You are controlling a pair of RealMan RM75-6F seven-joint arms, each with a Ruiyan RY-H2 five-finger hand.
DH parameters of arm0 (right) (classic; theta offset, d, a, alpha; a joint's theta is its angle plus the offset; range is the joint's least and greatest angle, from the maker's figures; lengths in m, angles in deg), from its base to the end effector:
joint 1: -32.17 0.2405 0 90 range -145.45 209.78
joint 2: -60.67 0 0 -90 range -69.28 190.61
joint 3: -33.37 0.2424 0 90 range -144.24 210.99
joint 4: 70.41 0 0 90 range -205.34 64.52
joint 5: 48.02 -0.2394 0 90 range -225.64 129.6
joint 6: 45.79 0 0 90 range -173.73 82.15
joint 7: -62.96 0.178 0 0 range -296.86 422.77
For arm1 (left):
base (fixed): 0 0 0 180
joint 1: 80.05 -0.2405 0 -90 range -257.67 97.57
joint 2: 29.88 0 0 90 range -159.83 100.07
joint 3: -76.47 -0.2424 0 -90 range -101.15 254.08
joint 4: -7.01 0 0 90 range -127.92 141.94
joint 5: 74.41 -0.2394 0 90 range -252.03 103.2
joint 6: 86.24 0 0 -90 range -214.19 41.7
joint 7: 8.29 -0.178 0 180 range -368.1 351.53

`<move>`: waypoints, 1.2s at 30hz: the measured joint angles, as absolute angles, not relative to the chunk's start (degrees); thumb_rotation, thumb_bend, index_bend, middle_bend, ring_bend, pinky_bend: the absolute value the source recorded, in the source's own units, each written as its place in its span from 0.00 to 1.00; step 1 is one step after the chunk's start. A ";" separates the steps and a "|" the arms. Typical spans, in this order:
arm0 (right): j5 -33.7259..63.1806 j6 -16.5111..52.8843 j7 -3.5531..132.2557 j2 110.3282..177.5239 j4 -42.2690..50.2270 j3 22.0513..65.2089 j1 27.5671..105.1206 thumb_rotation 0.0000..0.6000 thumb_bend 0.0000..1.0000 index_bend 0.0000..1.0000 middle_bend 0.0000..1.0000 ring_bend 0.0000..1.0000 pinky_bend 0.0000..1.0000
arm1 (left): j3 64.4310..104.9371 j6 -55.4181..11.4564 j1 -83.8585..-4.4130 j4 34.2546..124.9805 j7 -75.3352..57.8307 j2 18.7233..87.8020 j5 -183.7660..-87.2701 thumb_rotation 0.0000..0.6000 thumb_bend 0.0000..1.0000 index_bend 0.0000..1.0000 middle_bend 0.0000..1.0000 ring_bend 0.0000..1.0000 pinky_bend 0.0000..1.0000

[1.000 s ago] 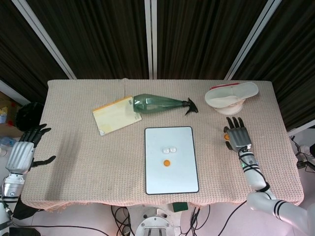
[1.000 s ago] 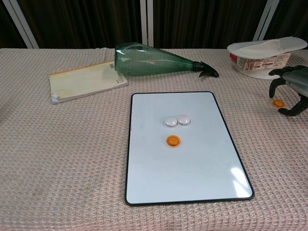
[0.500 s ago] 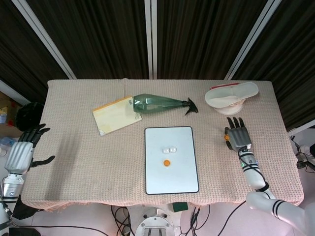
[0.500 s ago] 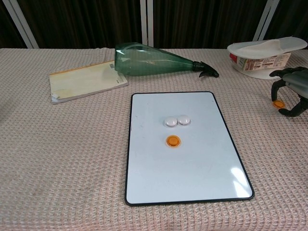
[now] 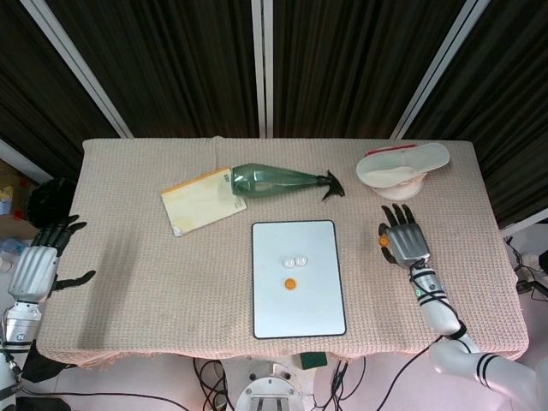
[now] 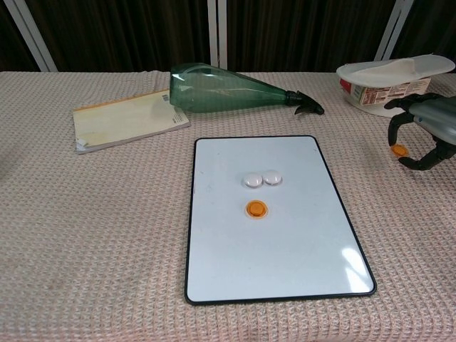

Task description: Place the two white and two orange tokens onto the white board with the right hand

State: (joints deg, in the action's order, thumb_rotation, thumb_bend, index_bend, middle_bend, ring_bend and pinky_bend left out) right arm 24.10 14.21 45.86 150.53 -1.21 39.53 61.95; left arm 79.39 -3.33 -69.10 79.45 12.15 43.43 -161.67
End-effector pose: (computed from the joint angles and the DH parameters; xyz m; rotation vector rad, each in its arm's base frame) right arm -0.2627 -0.3542 -0.0313 1.7285 -0.8241 0.6922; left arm -0.3408 0.2582 0.1077 -1.3958 -0.9931 -1.0936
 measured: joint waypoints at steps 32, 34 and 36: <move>36.33 11.19 31.33 153.85 15.38 34.03 66.49 1.00 0.37 0.59 0.04 0.00 0.00 | 79.30 -1.99 -69.97 79.24 14.71 43.30 -162.09 1.00 0.10 0.18 0.11 0.09 0.15; 36.13 10.99 30.66 154.17 15.31 34.15 66.69 1.00 0.37 0.59 0.03 0.00 0.00 | 79.23 -1.88 -69.95 79.25 15.54 43.21 -162.37 1.00 0.10 0.18 0.11 0.09 0.15; 35.97 10.92 29.98 154.46 15.26 34.25 66.83 1.00 0.37 0.59 0.02 0.00 0.00 | 79.22 -1.75 -69.95 79.08 15.82 43.15 -162.51 1.00 0.10 0.18 0.11 0.09 0.15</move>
State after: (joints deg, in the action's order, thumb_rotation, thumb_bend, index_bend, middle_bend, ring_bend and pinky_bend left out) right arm 35.97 10.92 29.98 154.46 15.26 34.25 66.83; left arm 79.22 -1.75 -69.95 79.08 15.82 43.15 -162.51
